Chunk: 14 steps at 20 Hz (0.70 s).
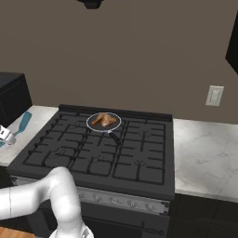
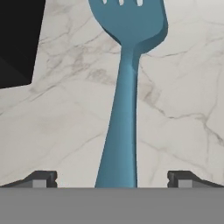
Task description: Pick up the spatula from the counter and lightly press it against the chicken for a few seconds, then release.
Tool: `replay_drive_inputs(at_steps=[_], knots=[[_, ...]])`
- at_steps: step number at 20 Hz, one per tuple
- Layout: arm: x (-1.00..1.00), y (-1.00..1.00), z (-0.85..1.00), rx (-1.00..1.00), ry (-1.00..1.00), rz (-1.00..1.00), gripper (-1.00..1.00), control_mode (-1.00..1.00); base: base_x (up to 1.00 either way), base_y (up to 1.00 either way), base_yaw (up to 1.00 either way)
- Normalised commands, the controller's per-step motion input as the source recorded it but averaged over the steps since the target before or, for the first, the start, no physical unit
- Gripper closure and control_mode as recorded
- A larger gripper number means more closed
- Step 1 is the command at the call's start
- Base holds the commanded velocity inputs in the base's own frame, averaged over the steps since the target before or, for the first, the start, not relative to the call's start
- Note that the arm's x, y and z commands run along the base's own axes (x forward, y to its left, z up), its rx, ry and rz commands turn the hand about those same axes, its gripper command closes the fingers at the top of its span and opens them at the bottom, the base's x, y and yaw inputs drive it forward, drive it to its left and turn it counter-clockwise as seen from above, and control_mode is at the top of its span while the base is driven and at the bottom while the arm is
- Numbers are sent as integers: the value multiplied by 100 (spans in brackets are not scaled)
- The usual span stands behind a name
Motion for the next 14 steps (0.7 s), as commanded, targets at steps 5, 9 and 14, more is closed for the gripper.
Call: replay_drive_inputs(at_steps=[5,9,14], knots=[[11,15,-13,0,0,-2,100,-100,0,0,0],[11,1,-10,0,0,-2,100,-100,0,0,0],[5,0,-13,0,0,-1,100,-100,0,0,0]])
